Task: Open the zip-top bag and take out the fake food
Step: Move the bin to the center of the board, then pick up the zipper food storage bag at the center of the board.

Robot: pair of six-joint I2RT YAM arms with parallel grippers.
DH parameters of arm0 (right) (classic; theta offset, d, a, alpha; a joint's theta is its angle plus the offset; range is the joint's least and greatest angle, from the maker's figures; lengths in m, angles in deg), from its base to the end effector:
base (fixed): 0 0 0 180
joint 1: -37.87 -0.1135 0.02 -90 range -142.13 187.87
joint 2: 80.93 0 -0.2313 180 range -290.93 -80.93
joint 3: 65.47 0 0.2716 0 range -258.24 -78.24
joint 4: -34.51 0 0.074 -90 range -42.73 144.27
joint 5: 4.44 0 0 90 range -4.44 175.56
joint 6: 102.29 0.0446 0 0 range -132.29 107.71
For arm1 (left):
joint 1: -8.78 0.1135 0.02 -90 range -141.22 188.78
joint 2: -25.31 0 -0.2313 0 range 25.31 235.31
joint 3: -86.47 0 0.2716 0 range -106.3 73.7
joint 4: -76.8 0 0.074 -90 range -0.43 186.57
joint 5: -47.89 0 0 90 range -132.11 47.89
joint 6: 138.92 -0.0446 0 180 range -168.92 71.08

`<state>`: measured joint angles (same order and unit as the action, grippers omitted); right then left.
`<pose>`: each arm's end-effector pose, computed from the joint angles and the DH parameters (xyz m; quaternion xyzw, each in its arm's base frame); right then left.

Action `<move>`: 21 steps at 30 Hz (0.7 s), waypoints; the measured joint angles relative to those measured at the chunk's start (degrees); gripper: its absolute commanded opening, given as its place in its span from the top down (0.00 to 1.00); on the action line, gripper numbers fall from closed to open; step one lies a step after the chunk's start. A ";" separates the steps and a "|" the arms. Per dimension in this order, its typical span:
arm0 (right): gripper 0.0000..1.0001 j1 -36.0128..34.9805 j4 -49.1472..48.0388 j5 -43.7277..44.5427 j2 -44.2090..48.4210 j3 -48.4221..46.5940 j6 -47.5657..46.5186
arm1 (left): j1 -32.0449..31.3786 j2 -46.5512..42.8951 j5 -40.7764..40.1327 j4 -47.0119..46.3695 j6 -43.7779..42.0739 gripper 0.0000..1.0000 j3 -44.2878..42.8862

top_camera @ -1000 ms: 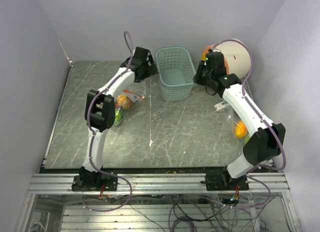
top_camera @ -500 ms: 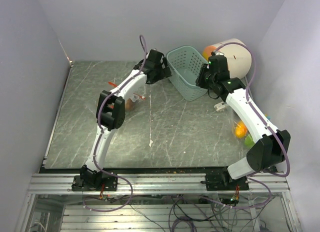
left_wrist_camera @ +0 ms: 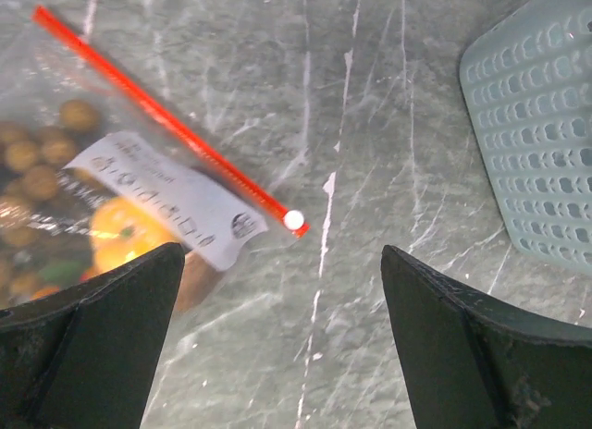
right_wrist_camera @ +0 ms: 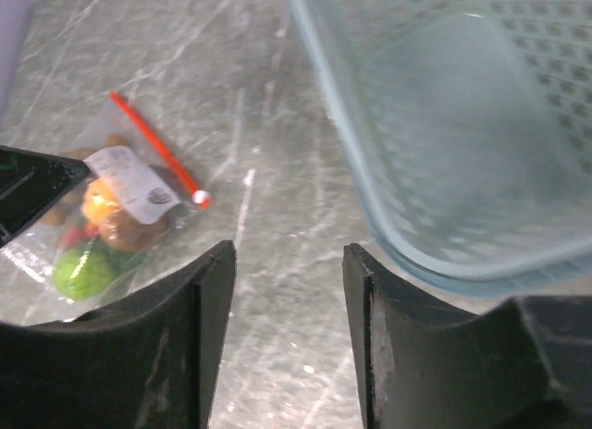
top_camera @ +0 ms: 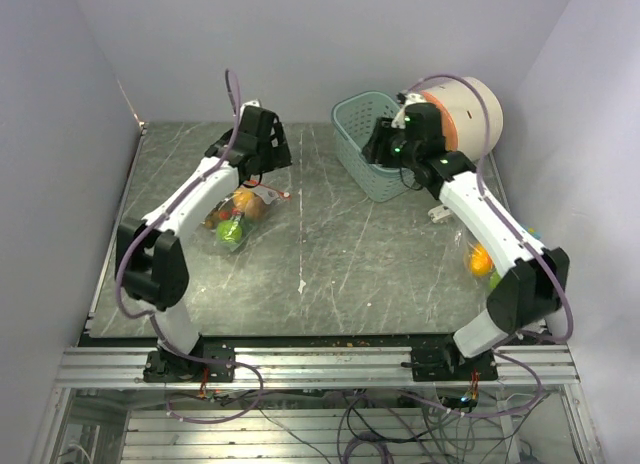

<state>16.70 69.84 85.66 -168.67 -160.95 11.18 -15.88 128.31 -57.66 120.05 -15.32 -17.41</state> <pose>0.3592 0.1390 0.3263 0.0176 0.8551 0.1961 0.4796 0.3958 -0.1686 0.2642 -0.1251 0.8994 -0.0866 0.4097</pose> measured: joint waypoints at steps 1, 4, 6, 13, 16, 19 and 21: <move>0.38 -1.11 -0.31 -0.59 -1.40 -1.11 -0.39 | 0.26 -2.19 -0.81 0.00 -0.46 0.01 1.42; 0.30 -5.81 -0.46 -2.51 -8.26 -7.21 -1.51 | 2.40 -7.10 -0.66 -0.61 -0.31 0.01 6.69; 0.27 -8.96 -0.55 -4.11 -13.44 -11.30 -2.05 | 5.35 -10.21 -0.07 -1.14 0.68 0.01 12.41; 0.23 -15.82 -0.57 -9.84 -28.52 -17.70 -3.10 | 14.19 -18.32 2.29 -0.46 4.70 0.01 26.38; 0.23 -17.07 -0.35 -10.29 -34.14 -19.74 -3.43 | 16.33 -22.71 3.26 -0.70 5.79 0.01 30.14; 0.23 -17.97 0.07 -10.51 -37.75 -20.98 -3.87 | 19.39 -27.02 4.72 -0.79 6.84 0.01 33.77; 0.23 -18.32 0.48 -10.78 -39.26 -22.10 -4.11 | 20.87 -27.63 4.96 -0.90 7.37 0.01 34.75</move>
<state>-1.61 70.32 74.88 -207.93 -183.05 7.07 4.99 100.69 -52.70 119.15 -7.95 17.34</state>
